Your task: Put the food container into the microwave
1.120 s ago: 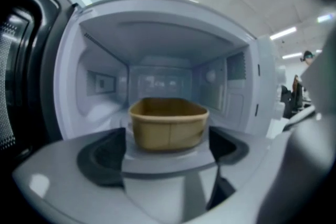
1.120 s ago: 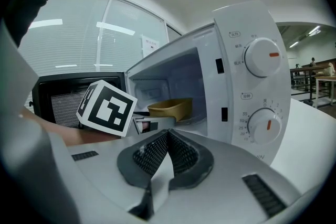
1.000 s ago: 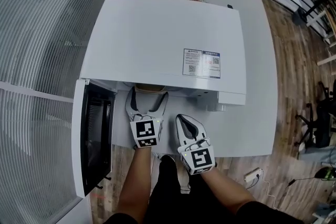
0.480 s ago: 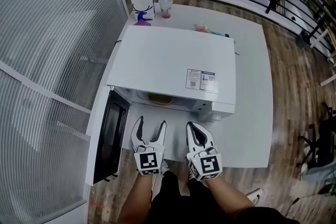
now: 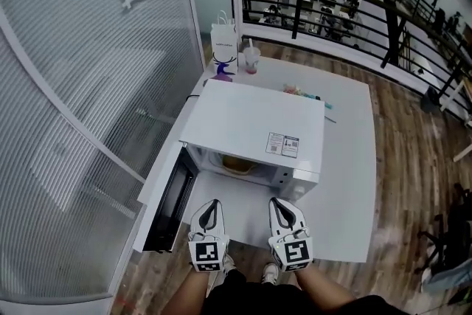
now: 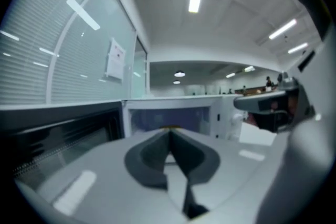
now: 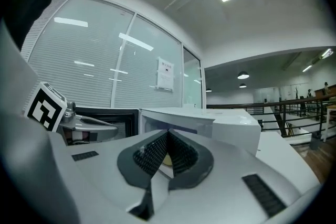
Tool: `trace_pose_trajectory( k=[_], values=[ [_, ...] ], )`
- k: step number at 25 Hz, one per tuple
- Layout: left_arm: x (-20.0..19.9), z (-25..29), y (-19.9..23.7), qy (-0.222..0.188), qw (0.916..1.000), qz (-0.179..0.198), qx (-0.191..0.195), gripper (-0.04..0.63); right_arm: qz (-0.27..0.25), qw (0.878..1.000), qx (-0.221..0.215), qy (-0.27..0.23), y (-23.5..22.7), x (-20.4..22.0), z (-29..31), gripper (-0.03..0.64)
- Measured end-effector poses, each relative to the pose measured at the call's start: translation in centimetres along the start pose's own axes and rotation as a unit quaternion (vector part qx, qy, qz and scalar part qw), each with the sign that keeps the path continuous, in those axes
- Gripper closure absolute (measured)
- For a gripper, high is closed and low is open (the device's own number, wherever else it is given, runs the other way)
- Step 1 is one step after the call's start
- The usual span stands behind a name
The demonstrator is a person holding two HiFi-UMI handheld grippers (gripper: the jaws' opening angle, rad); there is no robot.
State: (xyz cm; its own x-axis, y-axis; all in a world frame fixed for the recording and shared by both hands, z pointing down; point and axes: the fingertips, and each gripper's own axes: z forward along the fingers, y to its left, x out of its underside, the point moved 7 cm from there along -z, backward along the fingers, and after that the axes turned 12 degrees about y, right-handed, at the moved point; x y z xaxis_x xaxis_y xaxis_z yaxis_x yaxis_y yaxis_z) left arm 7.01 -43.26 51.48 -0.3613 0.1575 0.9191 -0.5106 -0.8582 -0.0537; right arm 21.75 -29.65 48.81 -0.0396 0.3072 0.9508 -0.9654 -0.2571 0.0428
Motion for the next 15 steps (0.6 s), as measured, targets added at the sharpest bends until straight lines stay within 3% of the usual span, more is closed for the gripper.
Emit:
trace_pose_trajectory(
  k=[7,15],
  values=[
    [-2.1,-2.6,-0.6,-0.029,0.9992,-0.020,0.020,0.591,-0.040,0.998,-0.024,-0.035,0.6,-4.4,-1.7,0.611],
    [-4.1,-3.1,-1.9,-0.046,0.9978,0.006,0.048,0.589,-0.053,0.997,-0.037,-0.047,1.9,-5.3,-3.0,0.611]
  ],
)
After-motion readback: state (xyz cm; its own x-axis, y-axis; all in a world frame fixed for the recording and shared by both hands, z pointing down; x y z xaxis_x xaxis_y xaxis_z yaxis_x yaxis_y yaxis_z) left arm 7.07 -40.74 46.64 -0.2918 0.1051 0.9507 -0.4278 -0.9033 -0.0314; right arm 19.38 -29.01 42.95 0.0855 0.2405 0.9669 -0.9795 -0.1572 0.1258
